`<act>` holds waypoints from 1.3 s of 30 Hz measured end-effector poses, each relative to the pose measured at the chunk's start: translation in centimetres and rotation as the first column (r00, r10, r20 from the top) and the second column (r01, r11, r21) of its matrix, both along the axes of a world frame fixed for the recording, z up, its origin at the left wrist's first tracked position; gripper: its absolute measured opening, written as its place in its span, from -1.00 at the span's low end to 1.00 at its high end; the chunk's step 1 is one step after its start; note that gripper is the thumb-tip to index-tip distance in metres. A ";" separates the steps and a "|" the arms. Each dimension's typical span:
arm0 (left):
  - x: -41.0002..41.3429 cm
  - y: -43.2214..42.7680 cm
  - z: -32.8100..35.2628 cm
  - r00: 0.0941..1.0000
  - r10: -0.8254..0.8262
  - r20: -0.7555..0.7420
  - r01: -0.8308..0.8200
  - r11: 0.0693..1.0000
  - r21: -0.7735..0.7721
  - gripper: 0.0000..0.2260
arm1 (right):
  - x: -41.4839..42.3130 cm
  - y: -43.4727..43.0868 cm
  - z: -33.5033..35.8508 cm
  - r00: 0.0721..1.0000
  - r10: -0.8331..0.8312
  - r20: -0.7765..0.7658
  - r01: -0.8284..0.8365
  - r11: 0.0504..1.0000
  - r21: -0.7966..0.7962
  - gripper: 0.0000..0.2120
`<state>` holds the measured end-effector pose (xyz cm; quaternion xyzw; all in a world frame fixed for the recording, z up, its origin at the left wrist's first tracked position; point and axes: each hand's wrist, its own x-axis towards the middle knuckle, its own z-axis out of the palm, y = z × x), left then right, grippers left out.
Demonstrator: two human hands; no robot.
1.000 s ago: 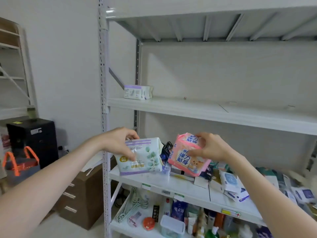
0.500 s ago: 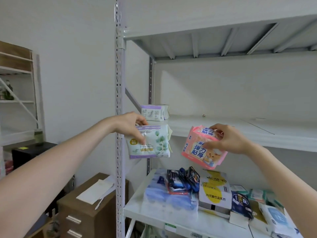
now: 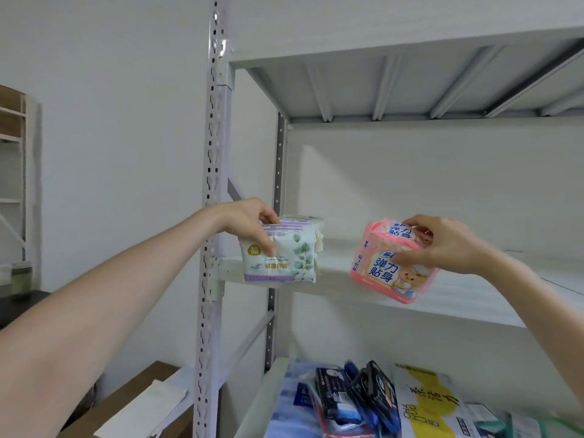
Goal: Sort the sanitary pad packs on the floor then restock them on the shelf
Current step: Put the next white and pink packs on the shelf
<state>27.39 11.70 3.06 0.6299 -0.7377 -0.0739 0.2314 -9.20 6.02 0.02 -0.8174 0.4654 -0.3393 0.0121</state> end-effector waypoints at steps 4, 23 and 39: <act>2.1 -4.2 1.1 1.000 -0.019 -0.015 0.019 1.000 0.006 -0.55 | 1.7 -3.4 1.2 1.000 -0.009 0.002 0.009 1.000 -0.019 -0.31; 4.6 -12.7 1.6 0.962 -0.183 0.201 0.193 0.981 -0.030 -0.46 | 6.8 -9.5 1.7 0.998 -0.027 0.058 0.020 0.992 0.123 -0.32; -7.5 -16.5 3.8 0.852 -0.372 0.370 0.343 0.928 0.143 -0.29 | 4.4 -9.6 -0.4 0.952 -0.047 0.302 -0.068 0.930 0.362 -0.34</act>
